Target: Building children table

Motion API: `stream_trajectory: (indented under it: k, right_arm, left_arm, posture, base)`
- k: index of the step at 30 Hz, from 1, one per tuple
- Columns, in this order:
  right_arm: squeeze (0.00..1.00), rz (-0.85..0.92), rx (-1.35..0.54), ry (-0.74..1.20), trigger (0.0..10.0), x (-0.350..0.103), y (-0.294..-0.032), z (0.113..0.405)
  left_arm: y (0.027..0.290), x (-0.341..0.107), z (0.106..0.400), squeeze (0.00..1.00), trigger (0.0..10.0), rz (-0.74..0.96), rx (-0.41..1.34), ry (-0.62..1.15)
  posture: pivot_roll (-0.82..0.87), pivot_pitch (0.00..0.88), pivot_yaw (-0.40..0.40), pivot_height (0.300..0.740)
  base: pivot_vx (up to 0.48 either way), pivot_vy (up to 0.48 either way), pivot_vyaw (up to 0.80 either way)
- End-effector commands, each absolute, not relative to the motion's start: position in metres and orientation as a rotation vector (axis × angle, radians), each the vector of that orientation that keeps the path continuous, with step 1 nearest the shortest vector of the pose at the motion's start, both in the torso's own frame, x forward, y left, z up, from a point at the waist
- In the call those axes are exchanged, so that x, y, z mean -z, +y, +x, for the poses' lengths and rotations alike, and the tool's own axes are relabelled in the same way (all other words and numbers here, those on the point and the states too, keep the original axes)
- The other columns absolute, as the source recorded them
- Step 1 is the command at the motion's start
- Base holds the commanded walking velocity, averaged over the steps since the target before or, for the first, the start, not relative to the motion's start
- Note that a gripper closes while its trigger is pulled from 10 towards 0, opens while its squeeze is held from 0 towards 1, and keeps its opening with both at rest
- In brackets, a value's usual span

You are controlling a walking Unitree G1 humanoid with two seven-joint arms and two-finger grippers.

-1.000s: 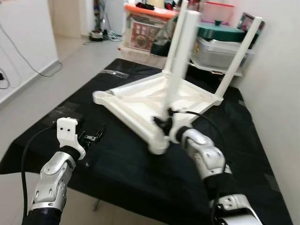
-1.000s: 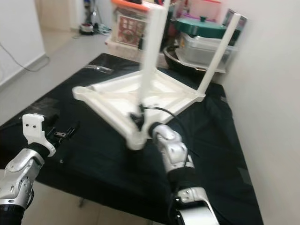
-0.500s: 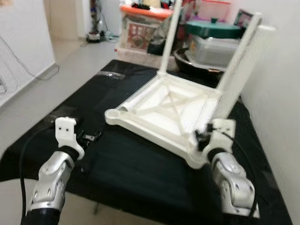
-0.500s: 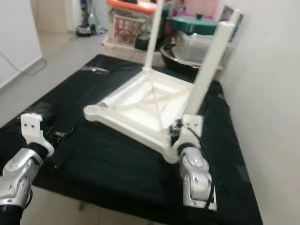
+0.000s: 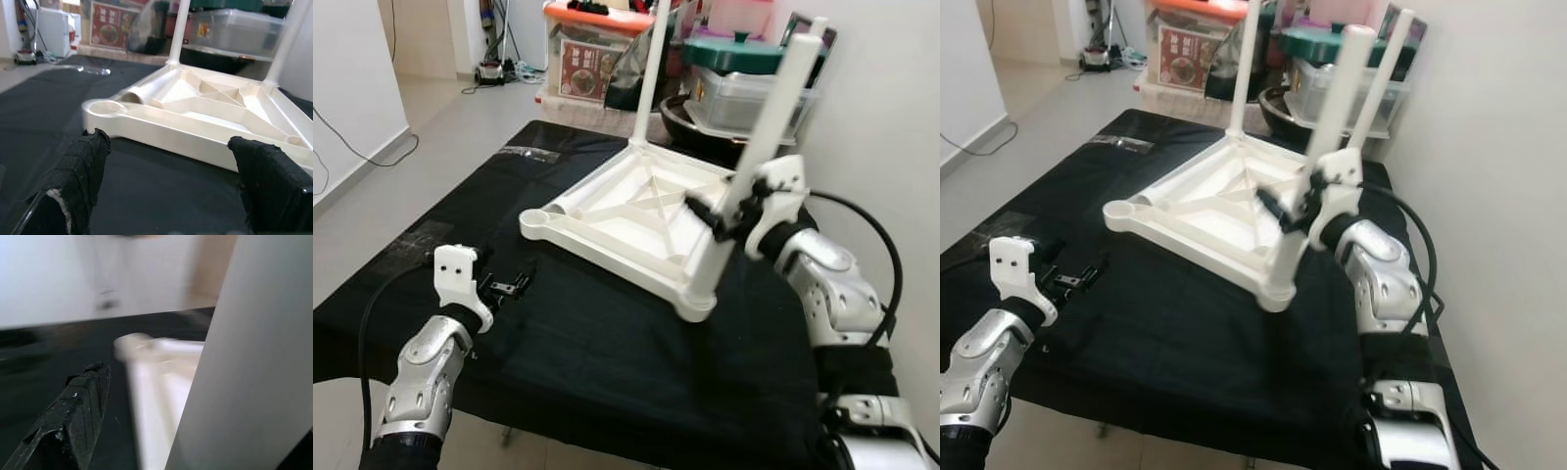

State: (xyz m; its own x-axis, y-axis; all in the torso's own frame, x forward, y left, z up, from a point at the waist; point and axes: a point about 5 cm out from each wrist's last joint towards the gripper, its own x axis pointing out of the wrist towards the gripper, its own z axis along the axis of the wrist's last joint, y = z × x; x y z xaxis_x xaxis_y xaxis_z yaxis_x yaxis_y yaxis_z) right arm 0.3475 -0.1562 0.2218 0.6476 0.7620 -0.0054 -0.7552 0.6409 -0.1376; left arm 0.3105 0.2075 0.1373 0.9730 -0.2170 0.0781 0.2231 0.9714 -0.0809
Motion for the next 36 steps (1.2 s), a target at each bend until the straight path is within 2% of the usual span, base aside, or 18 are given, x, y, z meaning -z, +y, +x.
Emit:
stream_trajectory:
  k: [1,4,8,9,10,14,15,16,17,20,21,22,23,24,29,33,34,36]
  right_arm:
    - [0.0,-0.157,-1.083,-0.015,10.0,-0.208,-0.134,0.346]
    - [0.0,-0.175,-1.225,0.032,10.0,-0.196,-0.115,0.349]
    - [0.0,-0.185,-1.276,0.039,10.0,-0.193,-0.107,0.349]
    - [0.0,-0.177,-1.317,0.031,5.6,-0.192,-0.101,0.347]
    - [0.0,-0.15,-1.348,0.008,0.0,-0.193,-0.096,0.344]
    - [0.0,-0.052,-1.335,-0.062,0.0,-0.198,-0.092,0.342]
    - [0.0,-0.018,-1.182,-0.091,0.0,-0.199,-0.095,0.348]
    - [0.0,-0.018,-1.182,-0.091,0.0,-0.199,-0.095,0.348]
    - [0.0,0.0,-1.076,-0.108,0.0,-0.198,-0.098,0.353]
    - [0.0,-0.019,-0.543,-0.049,0.0,-0.185,-0.124,0.37]
    - [0.0,0.019,-0.273,0.016,0.0,-0.175,-0.147,0.37]
    - [0.0,0.044,-0.102,0.066,0.0,-0.167,-0.162,0.367]
    - [0.0,0.044,-0.102,0.066,0.0,-0.167,-0.162,0.367]
    - [0.0,0.018,0.042,0.109,0.0,-0.157,-0.178,0.357]
    - [0.0,-0.013,0.263,0.204,0.0,-0.14,-0.197,0.324]
    - [0.0,-0.018,0.273,0.212,0.0,-0.14,-0.195,0.316]
    - [0.0,-0.038,0.264,0.212,10.0,-0.14,-0.189,0.312]
    - [0.0,-0.018,0.228,0.235,10.0,-0.137,-0.179,0.309]
  left_arm:
    - [0.203,-0.136,0.312,0.0,10.0,-0.086,0.239,-0.063]
    - [0.204,-0.135,0.312,0.0,10.0,-0.082,0.238,-0.061]
    - [0.204,-0.135,0.312,0.0,10.0,-0.08,0.236,-0.061]
    - [0.204,-0.135,0.311,0.0,10.0,-0.079,0.231,-0.061]
    - [0.205,-0.135,0.31,0.0,10.0,-0.08,0.225,-0.063]
    - [0.206,-0.135,0.308,0.0,10.0,-0.081,0.219,-0.065]
    - [0.206,-0.136,0.308,0.0,10.0,-0.082,0.221,-0.065]
    - [0.206,-0.136,0.308,0.0,10.0,-0.082,0.221,-0.065]
    - [0.206,-0.136,0.308,0.0,10.0,-0.082,0.223,-0.065]
    - [0.207,-0.137,0.308,0.0,10.0,-0.085,0.227,-0.067]
    - [0.207,-0.137,0.308,0.0,10.0,-0.085,0.227,-0.069]
    - [0.208,-0.137,0.308,0.0,10.0,-0.086,0.226,-0.07]
    - [0.208,-0.137,0.308,0.0,10.0,-0.086,0.226,-0.07]
    - [0.208,-0.137,0.308,0.0,10.0,-0.087,0.224,-0.072]
    - [0.209,-0.138,0.307,0.0,10.0,-0.086,0.223,-0.074]
    - [0.209,-0.138,0.307,0.0,10.0,-0.085,0.225,-0.074]
    - [0.209,-0.138,0.306,0.0,10.0,-0.084,0.226,-0.075]
    - [0.208,-0.139,0.306,0.0,10.0,-0.083,0.228,-0.075]
  posture:
    - [0.11,0.0,-0.16,0.74]
    - [0.13,0.0,-0.174,0.74]
    - [0.13,0.0,-0.174,0.74]
    - [0.15,0.0,-0.187,0.74]
    - [0.15,0.0,-0.188,0.74]
    - [0.14,0.0,-0.18,0.74]
    - [0.13,0.0,-0.175,0.74]
    - [0.13,0.0,-0.175,0.74]
    - [0.13,0.0,-0.175,0.74]
    - [0.11,0.0,-0.168,0.74]
    - [0.1,0.0,-0.162,0.74]
    - [0.1,0.0,-0.162,0.74]
    - [0.1,0.0,-0.162,0.74]
    - [0.09,0.0,-0.155,0.74]
    - [0.08,0.0,-0.143,0.74]
    - [0.07,0.0,-0.139,0.74]
    - [0.07,0.0,-0.139,0.74]
    - [0.07,0.0,-0.143,0.74]
  base:
    - [0.0,0.0,0.0]
    - [0.0,0.0,0.0]
    - [0.0,0.0,0.0]
    - [0.0,0.0,0.0]
    - [0.0,0.0,0.0]
    - [0.0,0.0,0.0]
    - [0.0,0.0,0.0]
    - [0.0,0.0,0.0]
    - [0.0,0.0,0.0]
    - [0.0,0.0,0.0]
    - [0.0,0.0,0.0]
    - [0.0,0.0,0.0]
    - [0.0,0.0,0.0]
    - [0.0,0.0,0.0]
    - [0.0,0.0,0.0]
    - [0.0,0.0,0.0]
    - [0.0,0.0,0.0]
    - [0.0,0.0,0.0]
